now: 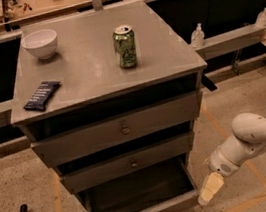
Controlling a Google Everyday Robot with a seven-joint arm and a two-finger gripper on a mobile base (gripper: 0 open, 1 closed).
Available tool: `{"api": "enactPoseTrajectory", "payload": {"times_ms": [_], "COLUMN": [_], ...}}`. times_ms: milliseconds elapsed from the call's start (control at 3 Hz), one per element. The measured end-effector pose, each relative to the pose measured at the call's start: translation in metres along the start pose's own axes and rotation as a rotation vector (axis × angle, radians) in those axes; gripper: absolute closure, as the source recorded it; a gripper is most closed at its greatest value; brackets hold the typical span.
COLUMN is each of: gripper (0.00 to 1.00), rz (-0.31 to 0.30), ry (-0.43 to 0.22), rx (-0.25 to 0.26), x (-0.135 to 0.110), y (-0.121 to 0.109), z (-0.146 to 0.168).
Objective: Close bottom drawer
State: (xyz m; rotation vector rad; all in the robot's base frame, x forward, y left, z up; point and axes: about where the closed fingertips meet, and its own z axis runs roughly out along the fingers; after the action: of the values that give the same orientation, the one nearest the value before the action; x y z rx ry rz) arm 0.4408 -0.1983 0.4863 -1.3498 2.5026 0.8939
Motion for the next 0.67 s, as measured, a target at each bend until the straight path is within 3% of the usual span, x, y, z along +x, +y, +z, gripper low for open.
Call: {"api": "enactPoseTrajectory", "payload": {"times_ms": [333,667], "gripper": [0.00,0.00], "rz": [0.070,0.070], "ry": [-0.057,-0.057], "rx": [-0.068,-0.068], "x": [0.0069,0.0069], "y": [-0.0282,-0.0282], "z": [0.0494,0.0494]}}
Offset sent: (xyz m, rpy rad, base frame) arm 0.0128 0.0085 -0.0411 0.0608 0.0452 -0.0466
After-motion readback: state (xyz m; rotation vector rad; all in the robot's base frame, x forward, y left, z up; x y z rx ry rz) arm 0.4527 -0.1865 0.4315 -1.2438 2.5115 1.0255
